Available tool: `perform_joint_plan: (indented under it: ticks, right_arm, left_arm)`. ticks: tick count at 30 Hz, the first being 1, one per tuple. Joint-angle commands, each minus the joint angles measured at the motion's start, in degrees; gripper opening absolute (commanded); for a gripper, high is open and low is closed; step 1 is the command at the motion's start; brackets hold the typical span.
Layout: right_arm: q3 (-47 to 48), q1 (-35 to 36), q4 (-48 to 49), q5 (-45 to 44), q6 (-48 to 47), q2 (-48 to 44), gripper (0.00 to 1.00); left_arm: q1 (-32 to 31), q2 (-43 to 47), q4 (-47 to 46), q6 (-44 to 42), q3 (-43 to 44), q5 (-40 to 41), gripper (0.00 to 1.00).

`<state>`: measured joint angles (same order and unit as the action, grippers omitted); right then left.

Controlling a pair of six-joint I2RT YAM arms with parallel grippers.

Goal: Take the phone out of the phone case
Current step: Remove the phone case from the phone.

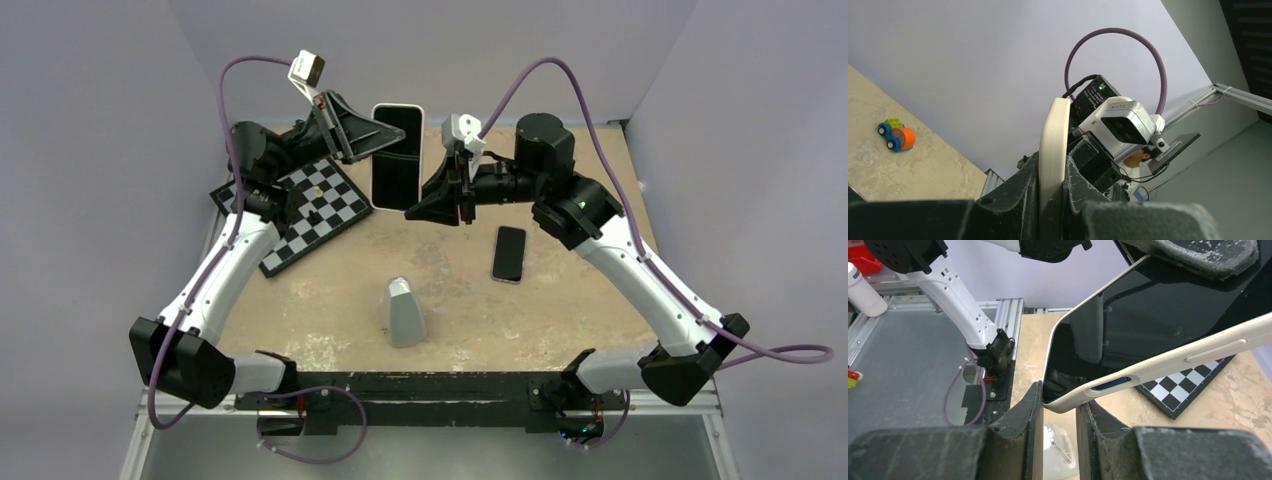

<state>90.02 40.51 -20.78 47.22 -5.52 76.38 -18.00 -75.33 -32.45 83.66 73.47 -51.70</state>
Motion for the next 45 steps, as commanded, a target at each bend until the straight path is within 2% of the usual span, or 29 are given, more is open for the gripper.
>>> perform_joint_plan:
  ticks: [1,12,16,23,26,29,32,33,34,35,39,43,45]
  right_arm:
    - [4.8,2.8,14.3,-5.4,-15.6,1.6,0.0]
    - [8.1,3.7,12.9,-4.7,-18.2,3.3,0.0]
    - [7.2,3.7,15.6,-8.7,-16.5,3.4,0.0]
    - [-4.1,3.5,28.1,-25.2,-7.3,-0.8,0.0]
    - [-6.6,2.9,26.4,-29.3,-2.1,-1.9,0.0]
    - [-7.5,0.5,21.9,-26.3,7.5,-1.0,0.0]
    - [-8.8,-4.4,19.3,-19.4,18.5,-0.6,0.22]
    - [-11.0,-6.3,22.2,-14.7,24.7,-1.4,0.3]
    - [-13.1,-8.3,25.4,-10.5,29.1,-2.3,0.44]
    - [-15.1,-8.9,28.4,-7.6,33.0,-3.0,0.51]
    - [-20.4,-9.6,41.7,1.2,47.7,-4.6,0.65]
    - [-29.1,-8.9,67.6,2.3,66.0,-4.8,0.68]
    - [-29.8,-7.5,70.2,0.8,67.6,-4.6,0.68]
  left_arm:
    - [-3.5,-2.0,7.2,10.0,-2.1,-0.2,0.0]
    - [-4.5,-2.2,2.4,12.8,-4.3,0.2,0.0]
    - [-4.8,-2.0,1.4,13.2,-4.9,0.6,0.0]
    - [-4.8,0.6,-6.5,16.3,-8.9,5.5,0.0]
    - [-4.5,3.0,-7.3,12.3,-10.1,9.7,0.0]
    - [-4.4,5.7,-5.5,5.7,-11.0,14.3,0.0]
    - [-4.2,7.8,-1.6,-1.3,-11.5,16.9,0.0]
    - [-4.1,9.2,-1.1,-3.2,-12.4,19.0,0.0]
    - [-4.2,10.1,-1.0,-4.7,-13.3,20.3,0.0]
    - [-4.2,11.1,-0.7,-6.1,-14.1,21.6,0.0]
    - [-4.2,14.1,1.3,-10.7,-15.5,25.7,0.0]
    - [-4.2,16.2,3.5,-13.5,-16.1,28.9,0.0]
    - [-4.1,16.6,4.1,-14.0,-16.2,30.0,0.0]
